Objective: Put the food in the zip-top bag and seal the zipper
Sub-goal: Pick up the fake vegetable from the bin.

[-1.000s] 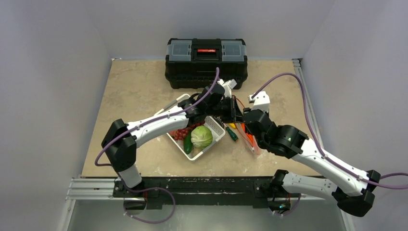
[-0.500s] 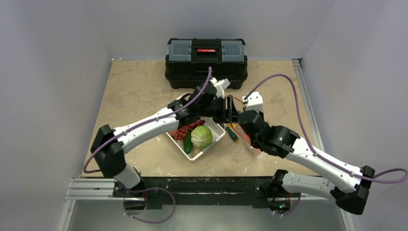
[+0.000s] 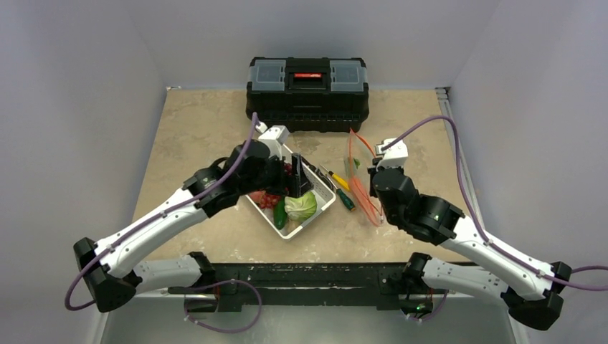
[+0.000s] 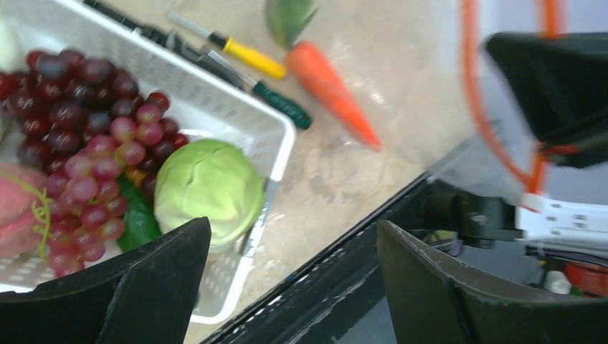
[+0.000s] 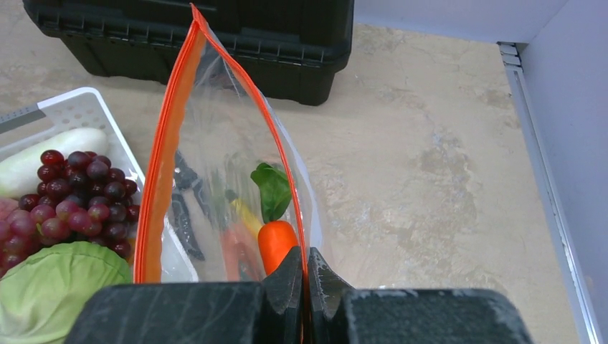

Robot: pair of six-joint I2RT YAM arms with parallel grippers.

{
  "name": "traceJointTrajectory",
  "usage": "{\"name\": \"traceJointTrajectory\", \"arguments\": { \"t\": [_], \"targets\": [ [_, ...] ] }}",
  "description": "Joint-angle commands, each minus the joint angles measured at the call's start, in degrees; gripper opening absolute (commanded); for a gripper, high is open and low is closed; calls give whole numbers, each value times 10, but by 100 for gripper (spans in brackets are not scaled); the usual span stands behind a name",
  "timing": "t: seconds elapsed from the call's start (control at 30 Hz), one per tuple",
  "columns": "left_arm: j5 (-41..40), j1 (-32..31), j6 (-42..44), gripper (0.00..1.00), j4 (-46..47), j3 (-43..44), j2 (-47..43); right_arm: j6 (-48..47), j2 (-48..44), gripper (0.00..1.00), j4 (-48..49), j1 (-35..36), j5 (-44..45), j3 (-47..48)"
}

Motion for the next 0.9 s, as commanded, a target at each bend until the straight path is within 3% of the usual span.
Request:
{"name": "traceJointTrajectory", "arguments": {
  "t": [0.0, 0.33, 0.7, 0.87],
  "targets": [
    [-41, 3, 18, 86, -36, -38, 43, -2, 2, 0, 7, 2, 20, 6],
    [-47, 3, 35, 92, 4, -38, 129, 35, 25, 0, -83, 2, 56, 35],
    [-60, 2, 51, 94, 13, -52, 178, 16, 37, 0, 46, 2, -114, -23],
    [-57, 2, 55, 94, 13, -65, 180, 9, 19, 0, 70, 2, -128, -38]
  ]
}}
